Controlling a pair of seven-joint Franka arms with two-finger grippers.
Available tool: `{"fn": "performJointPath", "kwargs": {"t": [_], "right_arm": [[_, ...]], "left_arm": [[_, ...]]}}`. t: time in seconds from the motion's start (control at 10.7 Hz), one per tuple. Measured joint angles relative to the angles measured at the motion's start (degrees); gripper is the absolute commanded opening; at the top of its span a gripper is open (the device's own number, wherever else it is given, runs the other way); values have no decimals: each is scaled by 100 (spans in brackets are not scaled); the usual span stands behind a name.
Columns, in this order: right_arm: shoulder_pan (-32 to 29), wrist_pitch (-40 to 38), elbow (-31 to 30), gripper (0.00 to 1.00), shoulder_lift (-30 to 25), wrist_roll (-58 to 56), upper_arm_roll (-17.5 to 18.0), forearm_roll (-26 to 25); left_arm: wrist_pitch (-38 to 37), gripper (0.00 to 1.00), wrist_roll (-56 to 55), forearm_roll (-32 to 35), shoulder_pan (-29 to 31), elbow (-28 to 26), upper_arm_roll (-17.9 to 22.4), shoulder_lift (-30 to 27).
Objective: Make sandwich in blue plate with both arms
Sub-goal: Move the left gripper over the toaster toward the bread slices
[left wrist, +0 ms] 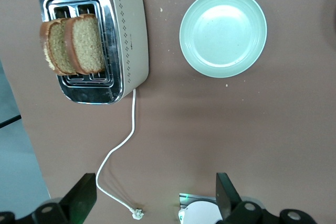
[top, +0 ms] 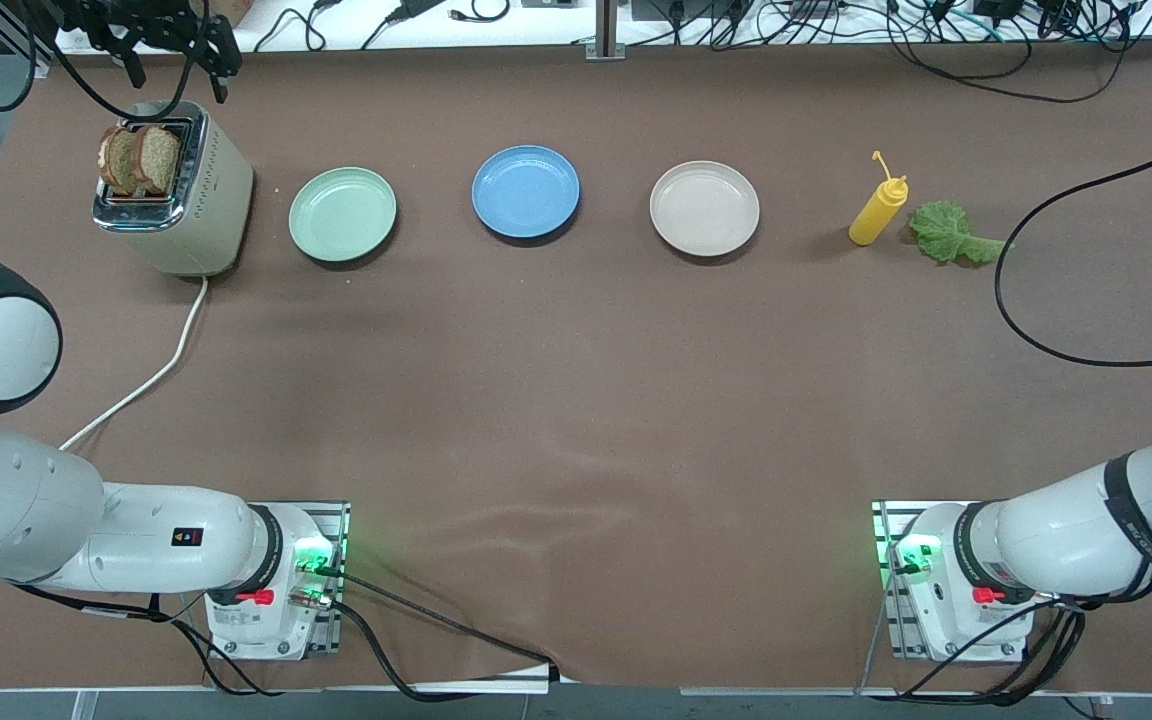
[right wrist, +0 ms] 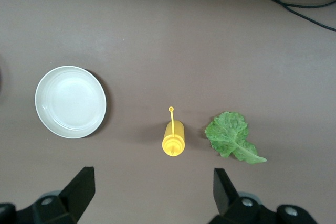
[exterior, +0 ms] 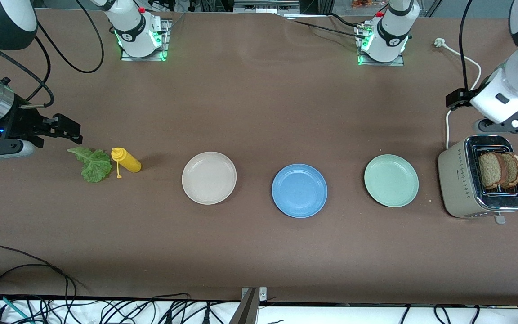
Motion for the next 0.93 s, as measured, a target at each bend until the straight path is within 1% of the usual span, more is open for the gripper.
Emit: {"fn": "performJointPath", "kwargs": {"t": [0.19,0.37,0.47,0.65,0.93], "right_arm": [[0,0,-1,100,0,0,0,0],[8,-1,-4,100,3,0,0,0],[15,0,-5,100,5,0,0,0],[28,0,-7,100,7,0,0,0],[35,-3,-11,100,10,0,-3,0]], "left_arm": [[11,100,0,1,60,90,35,88],[11,100,63,-37,328,364,49,161],[11,100,299,-40,472,457,57,239],[140,100,799,-41,777,595,75,534],[602,100,952,-48,1096,651,80,986]]}}
